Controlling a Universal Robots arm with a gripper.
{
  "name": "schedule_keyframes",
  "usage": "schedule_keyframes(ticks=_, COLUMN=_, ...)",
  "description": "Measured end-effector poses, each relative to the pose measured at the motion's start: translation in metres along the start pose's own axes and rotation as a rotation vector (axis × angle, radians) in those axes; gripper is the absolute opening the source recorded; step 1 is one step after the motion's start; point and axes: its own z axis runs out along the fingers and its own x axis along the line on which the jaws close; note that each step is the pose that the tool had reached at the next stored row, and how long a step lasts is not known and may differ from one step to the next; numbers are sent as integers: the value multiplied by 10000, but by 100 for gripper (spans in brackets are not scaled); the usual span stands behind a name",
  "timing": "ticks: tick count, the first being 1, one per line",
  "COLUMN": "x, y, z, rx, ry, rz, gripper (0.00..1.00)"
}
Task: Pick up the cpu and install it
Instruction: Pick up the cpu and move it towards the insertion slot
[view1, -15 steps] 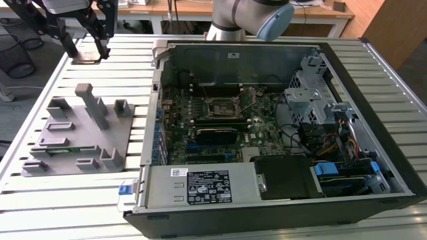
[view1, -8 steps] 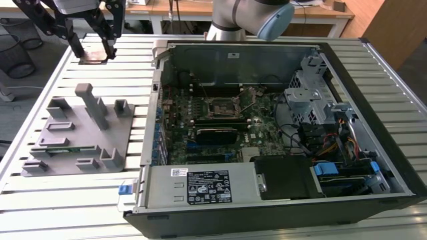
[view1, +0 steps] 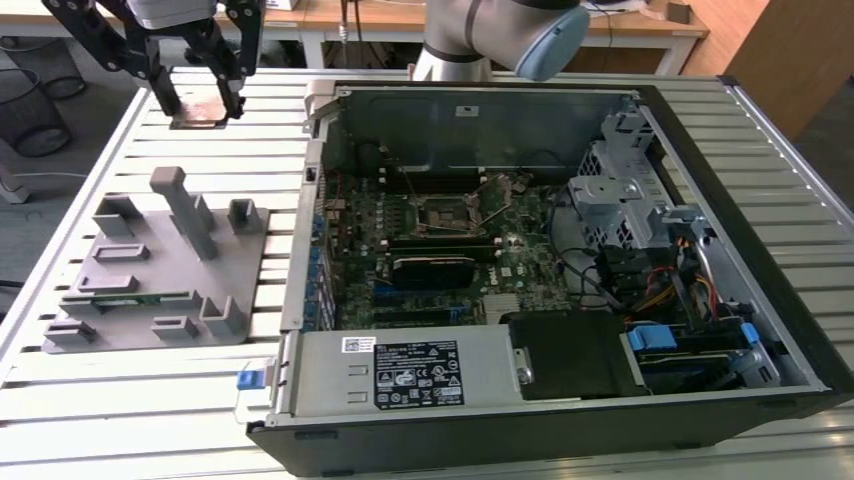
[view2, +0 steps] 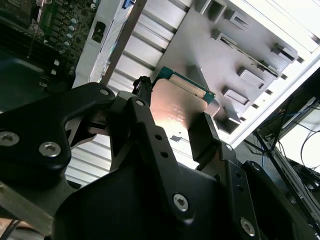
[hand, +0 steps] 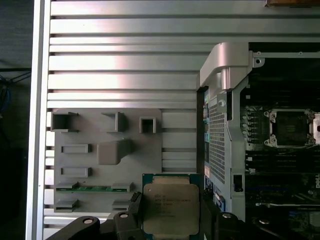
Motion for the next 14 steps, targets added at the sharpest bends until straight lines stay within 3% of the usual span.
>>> schedule_keyframes(ticks=14, x=-164, y=1, z=1, rx=0, ry=0, rz=0, gripper=54)
